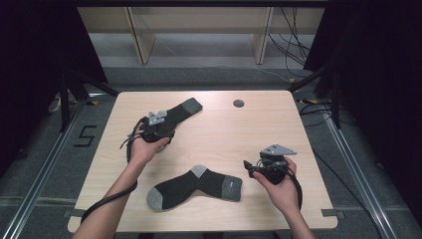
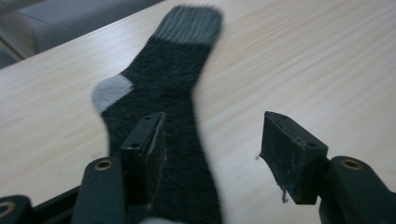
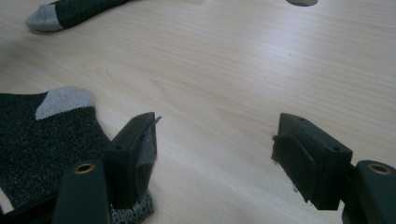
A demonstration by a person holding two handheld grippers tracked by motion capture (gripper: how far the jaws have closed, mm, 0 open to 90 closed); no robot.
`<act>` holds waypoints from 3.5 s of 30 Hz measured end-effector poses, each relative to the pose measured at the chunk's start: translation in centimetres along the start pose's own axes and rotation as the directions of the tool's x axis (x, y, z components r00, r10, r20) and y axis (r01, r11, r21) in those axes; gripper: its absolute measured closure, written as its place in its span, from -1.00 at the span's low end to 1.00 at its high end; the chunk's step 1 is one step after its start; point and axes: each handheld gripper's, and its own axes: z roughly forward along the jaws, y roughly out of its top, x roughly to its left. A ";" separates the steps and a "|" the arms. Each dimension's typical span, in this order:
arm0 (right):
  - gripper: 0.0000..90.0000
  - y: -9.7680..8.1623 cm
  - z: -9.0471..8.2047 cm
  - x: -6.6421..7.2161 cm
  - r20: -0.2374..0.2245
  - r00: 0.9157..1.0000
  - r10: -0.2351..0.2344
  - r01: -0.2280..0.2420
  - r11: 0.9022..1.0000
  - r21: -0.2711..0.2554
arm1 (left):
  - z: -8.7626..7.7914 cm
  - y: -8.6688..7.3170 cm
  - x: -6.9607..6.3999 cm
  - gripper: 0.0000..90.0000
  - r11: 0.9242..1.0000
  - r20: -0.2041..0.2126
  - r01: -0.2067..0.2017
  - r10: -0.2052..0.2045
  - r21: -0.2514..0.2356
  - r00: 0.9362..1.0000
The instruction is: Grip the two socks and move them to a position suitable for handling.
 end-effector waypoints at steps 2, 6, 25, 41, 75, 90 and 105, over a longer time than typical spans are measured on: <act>-0.32 -0.1 0.0 -0.4 0.001 0.999 -0.038 0.038 0.999 -0.002 | 2.5 0.0 0.3 0.01 1.000 -0.024 0.004 -0.003 0.029 1.000; -0.32 -0.2 0.0 -0.4 -0.022 1.000 0.018 -0.018 1.000 -0.003 | 4.4 -0.1 0.3 0.01 0.999 -0.004 0.001 0.000 0.040 1.000; -0.32 -0.7 -0.4 -1.4 -0.019 1.000 0.017 -0.016 1.000 0.008 | 5.7 -0.2 0.6 0.66 0.995 -0.009 0.036 -0.035 0.095 0.999; -0.32 -0.7 -0.9 -2.1 0.008 0.999 0.032 -0.032 1.000 0.000 | -1.9 6.2 0.0 0.88 0.973 0.088 -0.179 0.193 -0.145 0.977; -0.32 0.3 1.2 0.4 -0.032 0.998 -0.046 0.047 0.998 0.045 | -4.6 -2.4 -9.0 0.84 0.834 0.293 -0.545 0.545 -0.089 0.786; -0.35 -2.6 -1.5 -0.8 -0.033 0.999 0.013 -0.014 0.999 -0.033 | -10.3 -8.3 -7.0 -0.66 0.938 0.333 -0.003 0.126 -0.346 0.934; -0.35 -5.7 -2.2 -1.4 0.050 0.997 0.055 -0.050 0.994 -0.093 | -14.7 -16.6 -5.2 -0.62 0.882 0.093 0.211 -0.189 -0.422 0.978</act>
